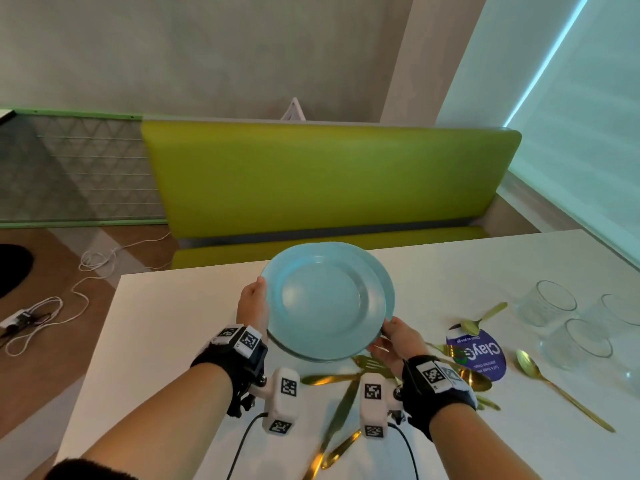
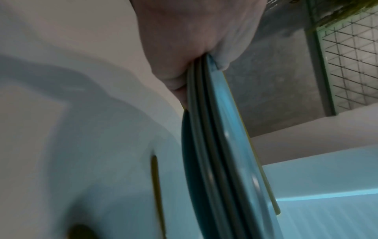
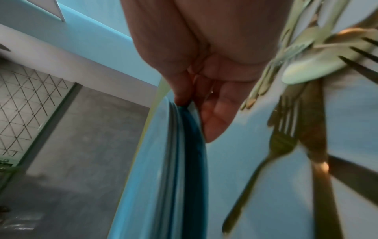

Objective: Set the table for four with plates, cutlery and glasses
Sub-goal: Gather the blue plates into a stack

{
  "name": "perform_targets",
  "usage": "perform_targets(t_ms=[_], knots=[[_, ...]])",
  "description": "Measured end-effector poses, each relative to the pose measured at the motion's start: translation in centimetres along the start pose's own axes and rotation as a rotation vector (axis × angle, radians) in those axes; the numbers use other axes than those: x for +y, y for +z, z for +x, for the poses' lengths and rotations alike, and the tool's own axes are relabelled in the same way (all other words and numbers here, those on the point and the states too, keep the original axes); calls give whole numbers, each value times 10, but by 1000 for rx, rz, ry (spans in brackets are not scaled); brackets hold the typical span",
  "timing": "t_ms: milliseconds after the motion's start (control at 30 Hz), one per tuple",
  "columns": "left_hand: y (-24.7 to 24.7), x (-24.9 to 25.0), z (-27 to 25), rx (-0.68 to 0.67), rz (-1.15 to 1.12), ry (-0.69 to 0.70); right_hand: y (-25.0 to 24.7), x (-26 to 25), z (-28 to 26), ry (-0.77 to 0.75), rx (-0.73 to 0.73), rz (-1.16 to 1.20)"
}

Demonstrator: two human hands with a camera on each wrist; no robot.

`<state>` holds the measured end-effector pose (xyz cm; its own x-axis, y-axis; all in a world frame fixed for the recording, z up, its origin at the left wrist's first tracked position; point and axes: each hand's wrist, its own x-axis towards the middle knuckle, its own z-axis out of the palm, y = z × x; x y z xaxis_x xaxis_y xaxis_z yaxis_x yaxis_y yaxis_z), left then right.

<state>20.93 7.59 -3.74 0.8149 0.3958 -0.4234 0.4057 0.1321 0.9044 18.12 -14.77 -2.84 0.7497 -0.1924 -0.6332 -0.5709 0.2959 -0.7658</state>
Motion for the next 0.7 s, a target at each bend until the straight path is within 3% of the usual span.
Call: perform_targets(t_ms=[333,700], knots=[[-91,-15,0,116,216,109,53,67,-42,93,-90,52],[-167,-58,3,246,325,-6,113,116,-56,193,-162,-109]])
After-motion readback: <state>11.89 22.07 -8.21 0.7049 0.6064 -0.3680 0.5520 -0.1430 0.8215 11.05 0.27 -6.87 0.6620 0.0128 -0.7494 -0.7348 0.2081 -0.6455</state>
